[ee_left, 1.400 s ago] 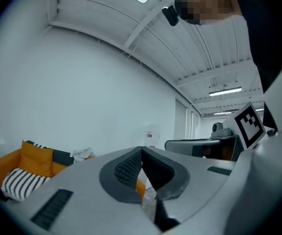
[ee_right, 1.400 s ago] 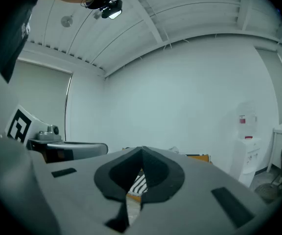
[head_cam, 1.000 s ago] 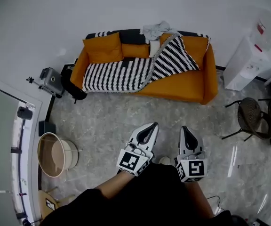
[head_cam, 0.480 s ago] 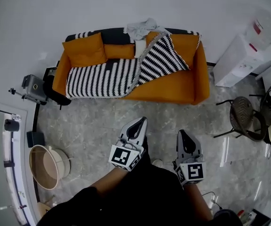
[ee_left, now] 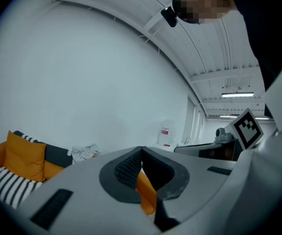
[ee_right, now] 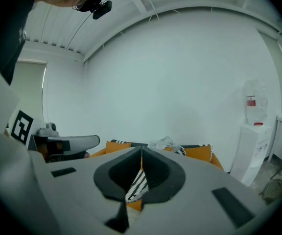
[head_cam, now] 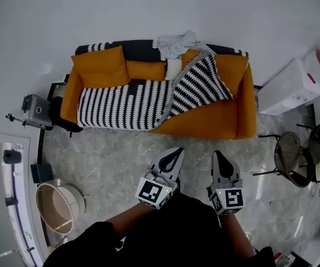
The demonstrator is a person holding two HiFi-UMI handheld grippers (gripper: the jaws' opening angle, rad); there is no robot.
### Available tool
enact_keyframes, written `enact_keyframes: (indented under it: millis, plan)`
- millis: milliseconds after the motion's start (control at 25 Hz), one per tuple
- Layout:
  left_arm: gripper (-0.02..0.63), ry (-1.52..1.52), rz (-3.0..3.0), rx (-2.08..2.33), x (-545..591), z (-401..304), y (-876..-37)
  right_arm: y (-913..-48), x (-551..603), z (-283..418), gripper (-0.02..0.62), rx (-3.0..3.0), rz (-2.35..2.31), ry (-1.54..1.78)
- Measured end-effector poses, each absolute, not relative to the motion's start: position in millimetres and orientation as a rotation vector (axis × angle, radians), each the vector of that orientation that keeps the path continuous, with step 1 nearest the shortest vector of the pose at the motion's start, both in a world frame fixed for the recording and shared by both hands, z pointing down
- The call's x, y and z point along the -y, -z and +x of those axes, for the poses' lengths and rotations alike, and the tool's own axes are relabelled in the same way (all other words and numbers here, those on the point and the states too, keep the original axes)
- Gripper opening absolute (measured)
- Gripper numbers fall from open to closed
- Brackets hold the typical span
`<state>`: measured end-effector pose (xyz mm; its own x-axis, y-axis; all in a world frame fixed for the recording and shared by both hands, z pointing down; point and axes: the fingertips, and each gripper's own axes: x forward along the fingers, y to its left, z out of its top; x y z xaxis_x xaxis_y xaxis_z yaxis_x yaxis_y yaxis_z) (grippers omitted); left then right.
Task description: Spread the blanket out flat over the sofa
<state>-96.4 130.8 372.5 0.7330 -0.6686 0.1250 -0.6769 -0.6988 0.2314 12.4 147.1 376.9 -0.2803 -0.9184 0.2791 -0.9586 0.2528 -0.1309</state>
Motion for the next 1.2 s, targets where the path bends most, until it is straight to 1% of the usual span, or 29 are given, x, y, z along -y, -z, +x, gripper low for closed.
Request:
enact_keyframes:
  millis: [200,520,840,1080,1200]
  plan:
    - [0.015,-0.035,2.676,0.956,-92.0,-100.8,-379.9,-379.3,-99.1,-6.5,0.038,2.335,1.754,-0.438]
    - [0.015,-0.032,2.689,0.900,-41.2,-92.8,-394.0,-380.8,-60.5,8.3,0.038,2.387,1.803,-0.483]
    - [0.015,-0.096,2.652,0.922,9.2,-61.1,-409.2,-401.2,16.0,60.1,0.040,2.388,1.824,-0.489]
    - [0.015,-0.115,2.662,1.043,79.0,-13.8,-414.7,-407.7,108.2,107.6,0.040,2.458,1.746,-0.450]
    - [0.015,-0.141,2.626,1.079,110.0,8.8,-422.4,-425.4,152.2,130.4,0.040,2.456,1.704,-0.469]
